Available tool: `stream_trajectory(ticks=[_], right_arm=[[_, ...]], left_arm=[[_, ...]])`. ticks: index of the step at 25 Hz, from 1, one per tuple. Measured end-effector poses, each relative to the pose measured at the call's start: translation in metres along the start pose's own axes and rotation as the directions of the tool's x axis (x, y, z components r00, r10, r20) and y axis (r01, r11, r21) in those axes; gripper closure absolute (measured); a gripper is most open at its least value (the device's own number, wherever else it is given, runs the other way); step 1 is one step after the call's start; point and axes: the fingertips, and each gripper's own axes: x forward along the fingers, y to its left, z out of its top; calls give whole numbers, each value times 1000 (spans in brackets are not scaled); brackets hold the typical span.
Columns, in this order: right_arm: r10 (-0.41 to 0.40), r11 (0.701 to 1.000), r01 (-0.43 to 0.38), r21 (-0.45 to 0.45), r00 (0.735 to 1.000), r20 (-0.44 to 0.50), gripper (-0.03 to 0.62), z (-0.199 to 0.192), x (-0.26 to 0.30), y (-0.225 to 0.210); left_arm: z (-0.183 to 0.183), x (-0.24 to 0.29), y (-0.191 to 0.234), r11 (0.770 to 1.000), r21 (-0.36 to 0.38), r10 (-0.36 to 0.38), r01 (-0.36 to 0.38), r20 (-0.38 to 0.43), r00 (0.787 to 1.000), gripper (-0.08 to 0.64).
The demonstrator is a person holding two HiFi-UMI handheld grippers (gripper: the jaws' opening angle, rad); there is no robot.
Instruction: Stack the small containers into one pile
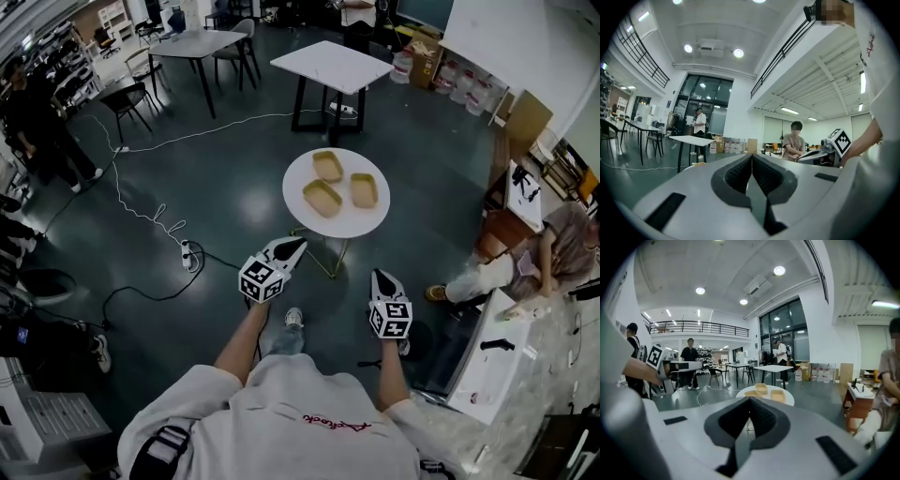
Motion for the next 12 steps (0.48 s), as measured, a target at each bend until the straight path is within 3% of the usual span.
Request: stream_trajectory(ticks=[12], right_arm=[[-25, 1000, 25, -17, 1000, -9, 572, 55, 114, -22]], left_arm=[[25, 71, 107, 999, -20, -30, 30, 17, 999, 549]])
